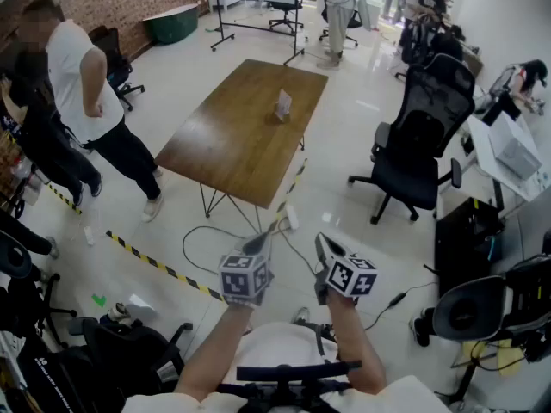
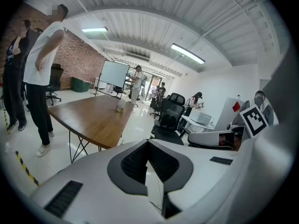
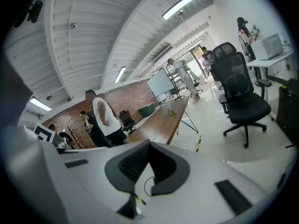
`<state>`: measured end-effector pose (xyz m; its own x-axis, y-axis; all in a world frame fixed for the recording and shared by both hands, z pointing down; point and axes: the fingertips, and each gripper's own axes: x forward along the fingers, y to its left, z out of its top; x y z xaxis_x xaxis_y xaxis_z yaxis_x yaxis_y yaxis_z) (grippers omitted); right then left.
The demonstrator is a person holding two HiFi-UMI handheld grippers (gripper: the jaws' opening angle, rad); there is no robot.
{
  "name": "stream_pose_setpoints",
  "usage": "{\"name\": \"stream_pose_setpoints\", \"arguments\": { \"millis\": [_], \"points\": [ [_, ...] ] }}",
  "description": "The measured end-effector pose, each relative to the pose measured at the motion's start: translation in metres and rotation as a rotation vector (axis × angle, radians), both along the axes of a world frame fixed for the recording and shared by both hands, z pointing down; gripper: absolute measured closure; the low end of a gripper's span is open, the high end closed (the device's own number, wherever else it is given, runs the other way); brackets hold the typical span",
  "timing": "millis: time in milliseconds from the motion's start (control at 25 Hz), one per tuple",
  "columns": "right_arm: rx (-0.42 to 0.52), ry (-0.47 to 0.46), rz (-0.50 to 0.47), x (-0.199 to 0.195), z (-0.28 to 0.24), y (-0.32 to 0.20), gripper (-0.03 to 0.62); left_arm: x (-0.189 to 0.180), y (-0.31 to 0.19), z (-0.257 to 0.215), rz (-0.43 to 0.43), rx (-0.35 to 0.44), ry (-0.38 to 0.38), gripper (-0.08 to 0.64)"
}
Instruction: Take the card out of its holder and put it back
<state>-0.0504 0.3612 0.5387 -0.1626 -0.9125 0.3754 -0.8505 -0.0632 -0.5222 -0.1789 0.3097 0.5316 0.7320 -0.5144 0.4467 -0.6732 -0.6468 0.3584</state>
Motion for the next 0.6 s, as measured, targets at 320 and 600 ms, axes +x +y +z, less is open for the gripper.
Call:
{"name": "stream_pose_setpoints", "arguments": {
  "millis": [320,600],
  "points": [
    [0.028,-0.002,-0.032,0.042,-0.005,-0.023,0.591,0.042,-0.019,-0.004,-0.027,0.027,0.006,0.563],
    [0.037,-0.006,-0.092,0.073,-0.004,-0.029,0.591,0.077,-0.017,-0.005,-0.058,0.032,0.016,0.563]
  ]
}}
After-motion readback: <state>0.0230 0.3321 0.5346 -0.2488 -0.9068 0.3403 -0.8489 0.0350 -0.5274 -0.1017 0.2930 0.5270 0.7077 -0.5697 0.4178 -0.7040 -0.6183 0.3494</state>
